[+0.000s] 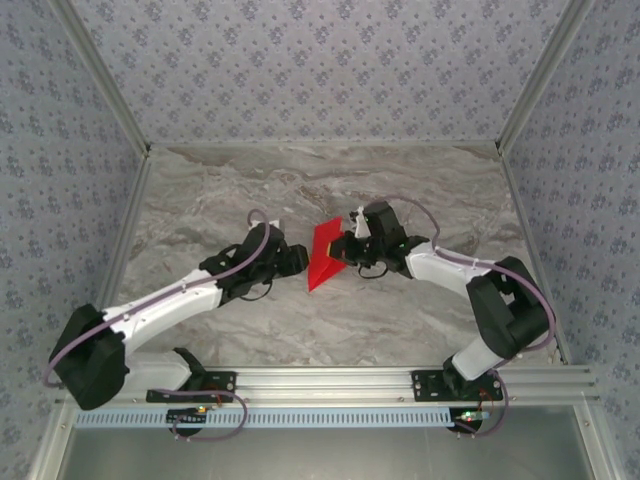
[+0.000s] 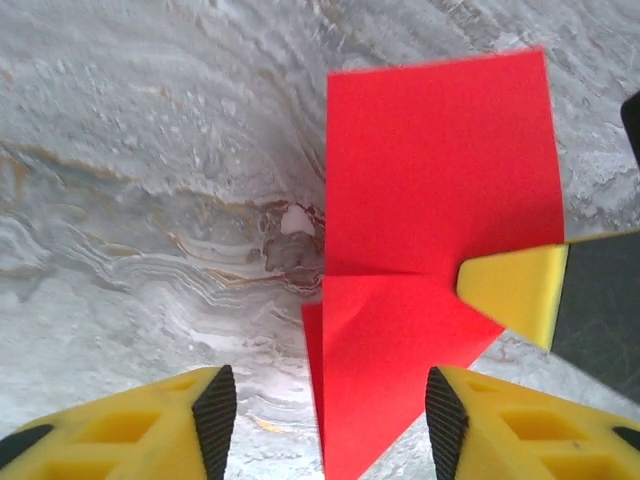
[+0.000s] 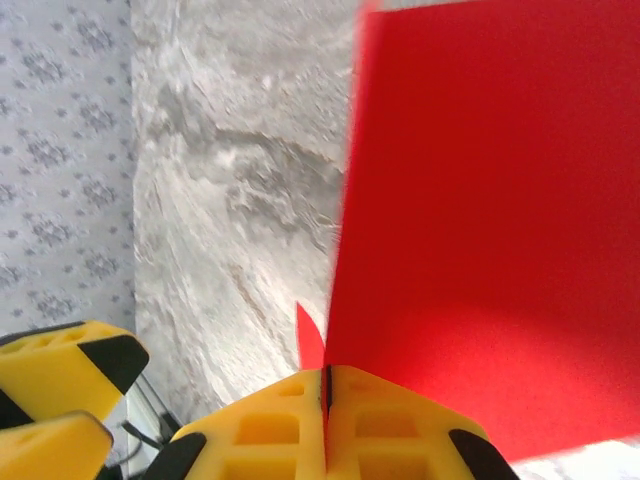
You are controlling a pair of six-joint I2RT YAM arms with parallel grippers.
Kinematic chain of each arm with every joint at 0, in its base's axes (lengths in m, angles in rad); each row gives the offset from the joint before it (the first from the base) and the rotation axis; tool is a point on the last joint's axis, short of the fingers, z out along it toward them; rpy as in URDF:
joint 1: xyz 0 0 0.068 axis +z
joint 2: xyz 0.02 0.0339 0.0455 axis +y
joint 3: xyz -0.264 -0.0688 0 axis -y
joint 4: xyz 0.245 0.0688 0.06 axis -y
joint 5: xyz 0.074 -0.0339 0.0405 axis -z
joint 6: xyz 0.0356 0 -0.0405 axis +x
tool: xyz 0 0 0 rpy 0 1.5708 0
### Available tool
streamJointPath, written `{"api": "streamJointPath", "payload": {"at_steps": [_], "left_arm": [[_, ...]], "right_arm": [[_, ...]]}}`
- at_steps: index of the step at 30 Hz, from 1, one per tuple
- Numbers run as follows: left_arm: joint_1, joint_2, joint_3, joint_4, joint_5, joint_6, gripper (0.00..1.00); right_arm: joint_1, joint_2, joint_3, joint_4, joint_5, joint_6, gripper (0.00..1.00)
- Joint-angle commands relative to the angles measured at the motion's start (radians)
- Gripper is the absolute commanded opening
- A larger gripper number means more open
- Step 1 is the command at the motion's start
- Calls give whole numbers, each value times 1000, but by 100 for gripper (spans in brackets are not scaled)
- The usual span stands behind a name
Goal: Fold a paper plane with a square sheet of paper (pick it up from the middle)
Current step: Fourth fold the wing at the center of the table.
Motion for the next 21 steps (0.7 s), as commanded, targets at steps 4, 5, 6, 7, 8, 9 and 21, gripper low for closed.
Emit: {"api": "streamJointPath", "payload": {"at_steps": [4, 5, 6, 7, 8, 9, 21], "left_arm": [[3, -135, -64, -8, -97, 139, 67], [2, -152, -80, 19, -93, 159, 68], [1, -162, -95, 38, -92, 174, 69], [2, -168, -109, 59, -92, 192, 70], [1, -170, -120, 74, -92, 210, 72], [1, -167, -127, 85, -89, 227, 73], [-48, 13, -243, 402, -11, 497, 73]], "right_arm": [[63, -59, 48, -74, 211, 196, 0], [70, -54, 54, -84, 232, 213, 0], [75, -44, 60, -96, 244, 227, 0], [76, -31, 60, -102, 254, 250, 0], [78, -18, 50, -94, 260, 276, 0], [77, -8, 39, -83, 263, 301, 0], [82, 131, 35, -149, 298, 441, 0]]}}
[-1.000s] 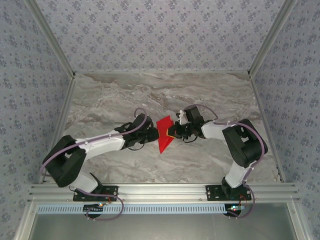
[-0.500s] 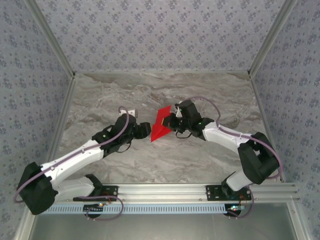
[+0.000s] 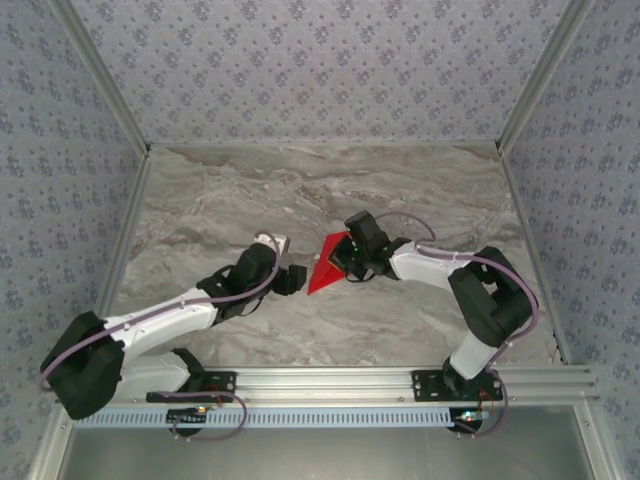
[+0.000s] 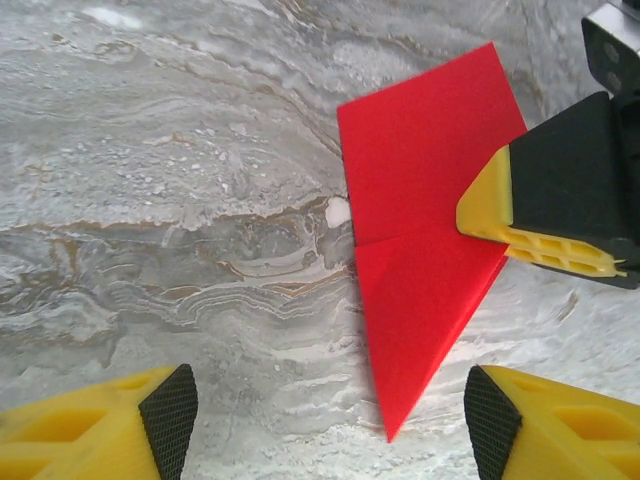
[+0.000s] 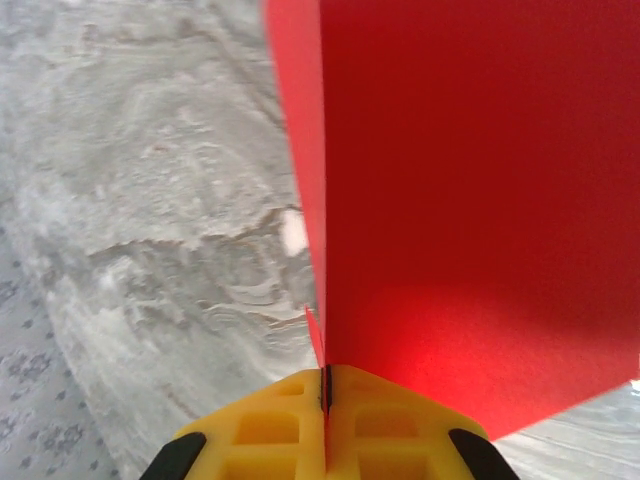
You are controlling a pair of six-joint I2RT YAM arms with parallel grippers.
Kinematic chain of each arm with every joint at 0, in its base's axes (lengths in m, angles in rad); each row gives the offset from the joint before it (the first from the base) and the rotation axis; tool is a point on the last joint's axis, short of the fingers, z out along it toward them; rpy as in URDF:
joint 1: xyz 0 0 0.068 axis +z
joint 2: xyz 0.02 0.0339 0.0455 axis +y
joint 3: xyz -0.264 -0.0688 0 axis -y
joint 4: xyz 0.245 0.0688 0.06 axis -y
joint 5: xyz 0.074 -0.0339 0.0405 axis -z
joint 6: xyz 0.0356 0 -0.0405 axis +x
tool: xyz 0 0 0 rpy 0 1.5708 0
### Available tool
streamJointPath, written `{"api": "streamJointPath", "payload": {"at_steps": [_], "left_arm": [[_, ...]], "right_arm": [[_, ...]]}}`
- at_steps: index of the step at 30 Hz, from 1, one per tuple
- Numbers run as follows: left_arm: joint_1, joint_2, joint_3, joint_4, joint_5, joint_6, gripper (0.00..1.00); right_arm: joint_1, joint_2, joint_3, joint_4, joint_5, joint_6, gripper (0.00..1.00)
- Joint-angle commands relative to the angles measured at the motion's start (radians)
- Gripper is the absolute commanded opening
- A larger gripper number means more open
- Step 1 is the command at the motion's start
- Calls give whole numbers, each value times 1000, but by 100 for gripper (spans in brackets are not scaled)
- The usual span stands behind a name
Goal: Fold a paper plane with a square sheet of paper (pick it up from the middle)
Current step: Fourth fold the wing at the center of the table.
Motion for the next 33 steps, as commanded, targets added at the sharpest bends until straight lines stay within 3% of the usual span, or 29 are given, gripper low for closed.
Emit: {"api": "streamJointPath", "payload": {"at_steps": [1, 4, 13, 21, 33], "left_arm": [[-29, 54, -21, 158, 42, 138, 73], [-47, 114, -11, 191, 92, 218, 73], [-115, 315, 50, 312, 81, 426, 70], [-145, 422, 77, 387, 17, 480, 65], [-147, 459, 51, 469, 1, 483, 42]], "right_arm": [[5, 14, 9, -72, 35, 61, 0], [4, 16, 28, -130, 39, 71, 0], [-9, 26, 53, -199, 10, 107, 0], [-22, 27, 72, -243, -12, 109, 0], [-40, 27, 77, -255, -62, 113, 5]]}}
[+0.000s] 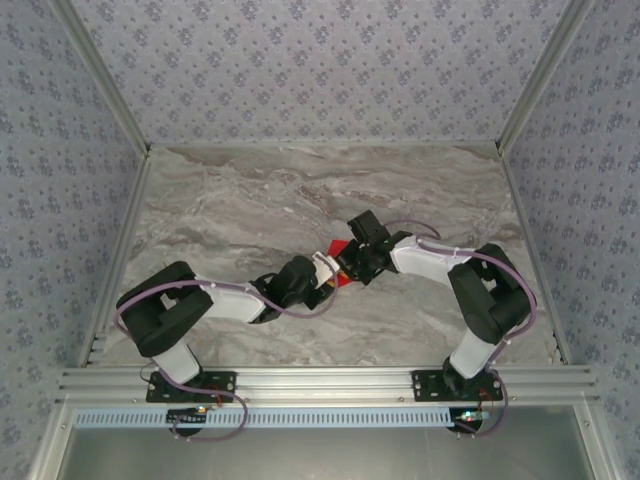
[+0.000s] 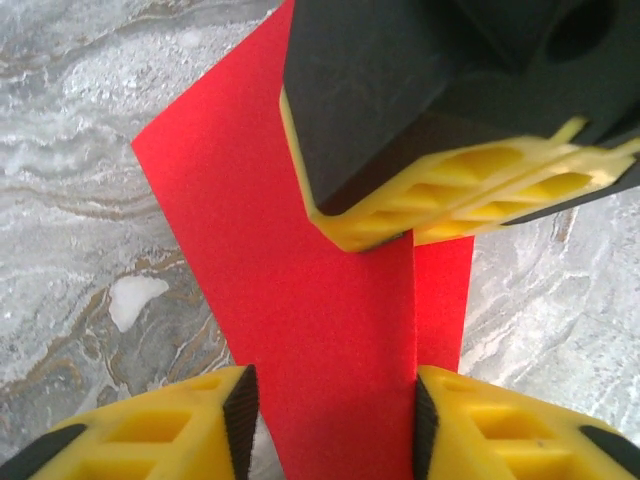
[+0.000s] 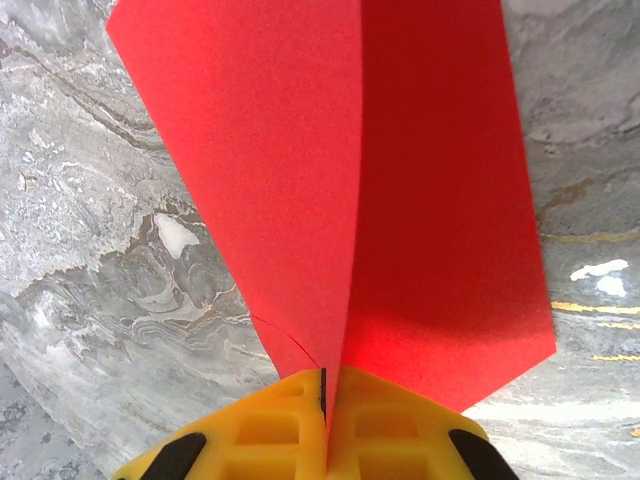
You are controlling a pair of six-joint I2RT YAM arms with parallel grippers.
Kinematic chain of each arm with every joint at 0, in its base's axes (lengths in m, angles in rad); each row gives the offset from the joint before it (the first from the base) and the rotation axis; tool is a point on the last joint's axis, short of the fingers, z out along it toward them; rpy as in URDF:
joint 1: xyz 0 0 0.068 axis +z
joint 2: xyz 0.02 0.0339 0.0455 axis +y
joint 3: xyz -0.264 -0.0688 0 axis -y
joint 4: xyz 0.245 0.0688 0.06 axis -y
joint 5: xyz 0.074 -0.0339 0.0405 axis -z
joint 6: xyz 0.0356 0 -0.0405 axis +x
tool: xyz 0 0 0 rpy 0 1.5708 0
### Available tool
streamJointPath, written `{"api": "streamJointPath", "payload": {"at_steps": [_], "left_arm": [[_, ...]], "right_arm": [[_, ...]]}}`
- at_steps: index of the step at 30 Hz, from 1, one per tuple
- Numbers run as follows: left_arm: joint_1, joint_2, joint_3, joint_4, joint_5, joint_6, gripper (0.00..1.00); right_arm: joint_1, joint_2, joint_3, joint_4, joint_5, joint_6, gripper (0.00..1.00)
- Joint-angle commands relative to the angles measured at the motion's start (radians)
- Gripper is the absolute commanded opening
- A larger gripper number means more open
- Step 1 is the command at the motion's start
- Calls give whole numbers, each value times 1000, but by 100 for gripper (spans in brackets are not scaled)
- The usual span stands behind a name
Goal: Fold a paper plane with a square sheet of paper (pick it up from the middle)
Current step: Fourth fold the wing at the center of the table.
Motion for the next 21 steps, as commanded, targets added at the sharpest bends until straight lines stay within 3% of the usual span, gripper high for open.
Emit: {"api": "streamJointPath", "payload": {"at_steps": [1, 7, 15, 21], "left_arm": [[-6, 0, -4, 53, -9, 12, 38], [-6, 9, -3, 47, 8, 19, 24], [-6, 10, 0, 34, 30, -2, 13], [-6, 7, 26, -31, 95, -88, 8]], "right_arm": [[-7, 13, 27, -50, -17, 14, 7], [-20, 3, 31, -56, -34, 1, 15], [-59, -34, 38, -99, -34, -71, 38], [-117, -124, 5, -113, -11, -221, 55]]}}
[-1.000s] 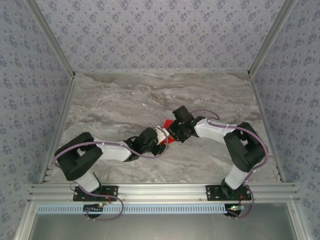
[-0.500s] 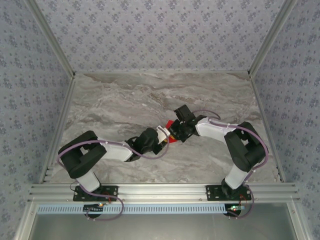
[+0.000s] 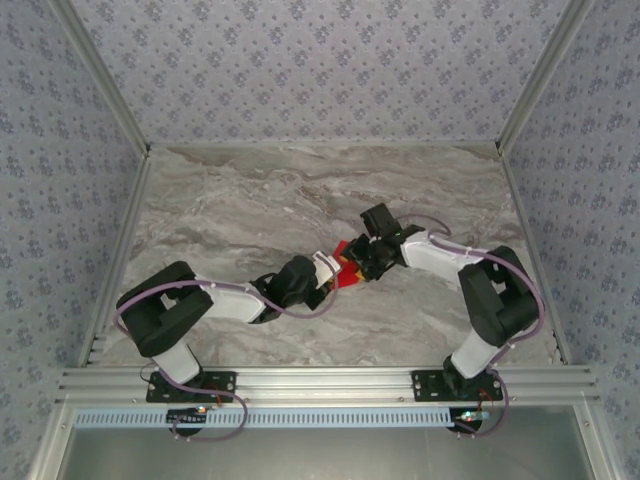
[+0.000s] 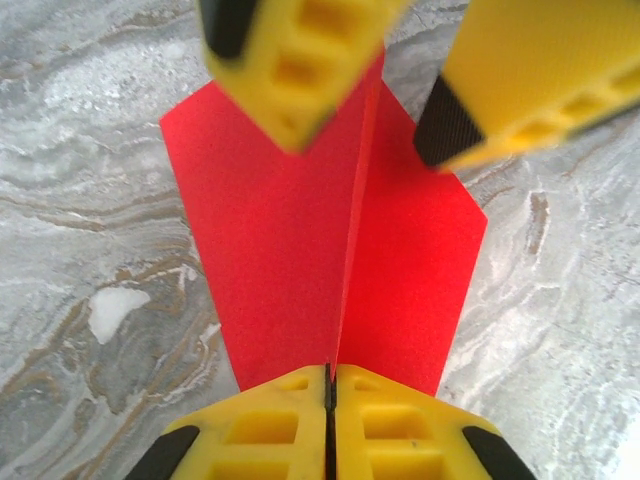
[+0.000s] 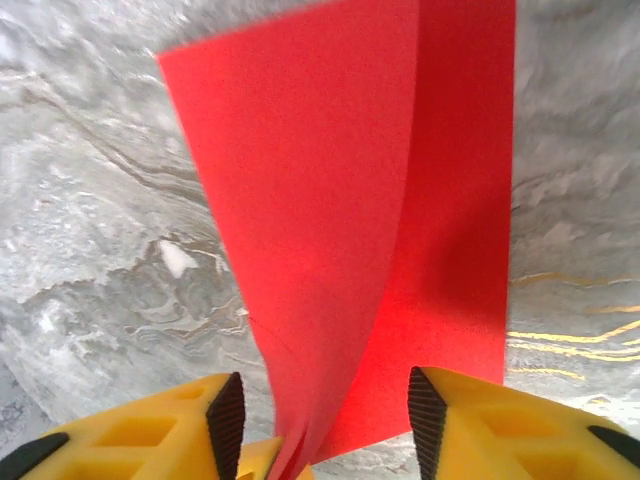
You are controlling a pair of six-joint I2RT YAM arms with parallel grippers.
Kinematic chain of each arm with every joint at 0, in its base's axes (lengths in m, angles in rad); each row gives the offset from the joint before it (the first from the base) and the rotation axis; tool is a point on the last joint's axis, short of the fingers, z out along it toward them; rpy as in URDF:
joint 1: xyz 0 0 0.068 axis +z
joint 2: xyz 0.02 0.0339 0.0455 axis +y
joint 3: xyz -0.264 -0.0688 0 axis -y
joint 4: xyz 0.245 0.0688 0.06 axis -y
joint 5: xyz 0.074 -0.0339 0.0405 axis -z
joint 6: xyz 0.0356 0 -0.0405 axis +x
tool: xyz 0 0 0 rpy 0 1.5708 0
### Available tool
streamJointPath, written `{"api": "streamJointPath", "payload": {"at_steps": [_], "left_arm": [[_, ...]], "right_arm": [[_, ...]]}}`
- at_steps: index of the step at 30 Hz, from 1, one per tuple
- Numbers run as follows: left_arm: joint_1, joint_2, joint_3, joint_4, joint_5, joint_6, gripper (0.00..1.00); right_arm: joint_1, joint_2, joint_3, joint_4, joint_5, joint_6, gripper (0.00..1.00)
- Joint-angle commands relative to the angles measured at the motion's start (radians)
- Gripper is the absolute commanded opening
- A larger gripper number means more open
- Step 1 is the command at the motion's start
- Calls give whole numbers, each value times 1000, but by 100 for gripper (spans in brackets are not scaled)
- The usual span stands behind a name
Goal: Fold a paper plane with a square sheet of paper (pick it up from the middle)
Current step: Fourth fold the wing at the center of the table.
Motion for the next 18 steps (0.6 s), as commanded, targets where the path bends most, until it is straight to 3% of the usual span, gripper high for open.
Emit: {"api": "streamJointPath", "payload": {"at_steps": [1, 9, 18], "left_arm": [[-6, 4, 31, -46, 70, -76, 7], [-6, -11, 71, -117, 145, -260, 6], [6, 2, 133, -190, 192, -528, 4]], "right_arm": [[-37, -85, -13, -34, 19, -118, 56], [-118, -233, -143, 35, -9, -260, 61], [-122, -296, -268, 190, -85, -334, 59]]}}
